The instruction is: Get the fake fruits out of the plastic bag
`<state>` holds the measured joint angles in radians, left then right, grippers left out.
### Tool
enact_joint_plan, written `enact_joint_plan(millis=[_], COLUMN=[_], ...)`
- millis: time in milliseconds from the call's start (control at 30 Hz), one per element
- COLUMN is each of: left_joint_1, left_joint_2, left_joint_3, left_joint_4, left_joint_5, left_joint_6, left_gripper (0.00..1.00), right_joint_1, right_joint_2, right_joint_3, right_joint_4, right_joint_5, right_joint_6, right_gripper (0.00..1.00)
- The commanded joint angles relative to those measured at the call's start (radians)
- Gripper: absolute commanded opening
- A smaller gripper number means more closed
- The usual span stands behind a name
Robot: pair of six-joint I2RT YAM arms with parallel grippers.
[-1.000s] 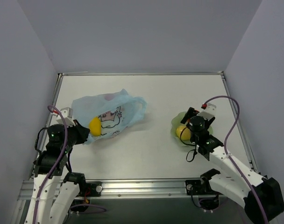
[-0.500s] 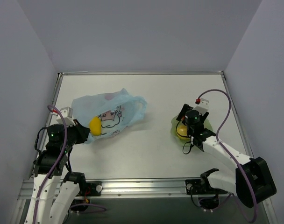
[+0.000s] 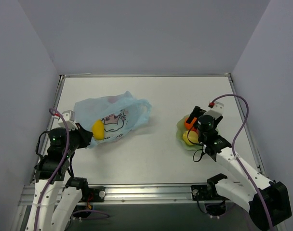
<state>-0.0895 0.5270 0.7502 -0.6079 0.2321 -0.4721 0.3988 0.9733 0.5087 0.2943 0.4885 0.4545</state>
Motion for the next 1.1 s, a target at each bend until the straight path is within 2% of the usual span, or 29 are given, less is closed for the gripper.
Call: enact_joint_plan(millis=[0, 33, 100, 133, 167, 267, 400, 500, 600, 700, 800, 833, 933, 1067], left_joint_1=[0.01, 0.01, 0.013, 0.017, 0.022, 0.033, 0.043, 0.048, 0.053, 0.054, 0.057, 0.059, 0.062, 0.063], left_joint_2=[0.002, 0.005, 0.005, 0.005, 0.005, 0.007, 0.021, 0.025, 0.03, 0.041, 0.056, 0.06, 0.065, 0.068], left_joint_3=[0.037, 0.037, 0.038, 0.037, 0.037, 0.038, 0.041, 0.043, 0.044, 0.043, 0.044, 0.044, 0.044, 0.043], left_joint_4=[0.025, 0.026, 0.025, 0.025, 0.025, 0.025, 0.023, 0.019, 0.017, 0.019, 0.017, 0.019, 0.02, 0.023], left_joint_5=[0.003, 0.003, 0.001, 0.004, 0.003, 0.001, 0.0, -0.005, -0.008, -0.002, -0.002, -0.002, 0.004, 0.01], left_joint_6=[0.0, 0.0, 0.0, 0.001, 0.001, 0.001, 0.003, 0.004, 0.004, 0.004, 0.006, 0.006, 0.006, 0.006], left_gripper=[0.02, 0.02, 0.02, 0.02, 0.02, 0.02, 0.02, 0.02, 0.02, 0.02, 0.02, 0.02, 0.02, 0.02], right_joint_1=[0.005, 0.011, 0.04, 0.102, 0.151, 0.354, 0.5, 0.581, 0.636, 0.663, 0.664, 0.664, 0.666, 0.664], right_joint_2=[-0.071, -0.076, -0.071, -0.046, -0.029, 0.089, 0.372, 0.505, 0.721, 0.859, 1.031, 1.062, 1.172, 1.289], right_joint_3=[0.047, 0.053, 0.095, 0.112, 0.131, 0.191, 0.273, 0.381, 0.49, 0.626, 0.73, 0.76, 0.878, 1.007], right_joint_4=[-0.029, -0.024, -0.011, 0.0, 0.026, 0.133, 0.285, 0.379, 0.494, 0.545, 0.615, 0.626, 0.588, 0.54], right_joint_5=[-0.061, -0.105, -0.242, -0.275, -0.289, -0.289, -0.287, -0.304, -0.321, -0.358, -0.424, -0.433, -0.424, -0.427], right_joint_6=[-0.014, -0.02, -0.02, -0.022, -0.027, -0.052, -0.065, -0.066, -0.08, -0.089, -0.065, -0.056, -0.069, -0.082], right_gripper=[0.76, 0.6, 0.46, 0.33, 0.29, 0.26, 0.26, 0.26, 0.28, 0.31, 0.44, 0.55, 0.71, 0.87])
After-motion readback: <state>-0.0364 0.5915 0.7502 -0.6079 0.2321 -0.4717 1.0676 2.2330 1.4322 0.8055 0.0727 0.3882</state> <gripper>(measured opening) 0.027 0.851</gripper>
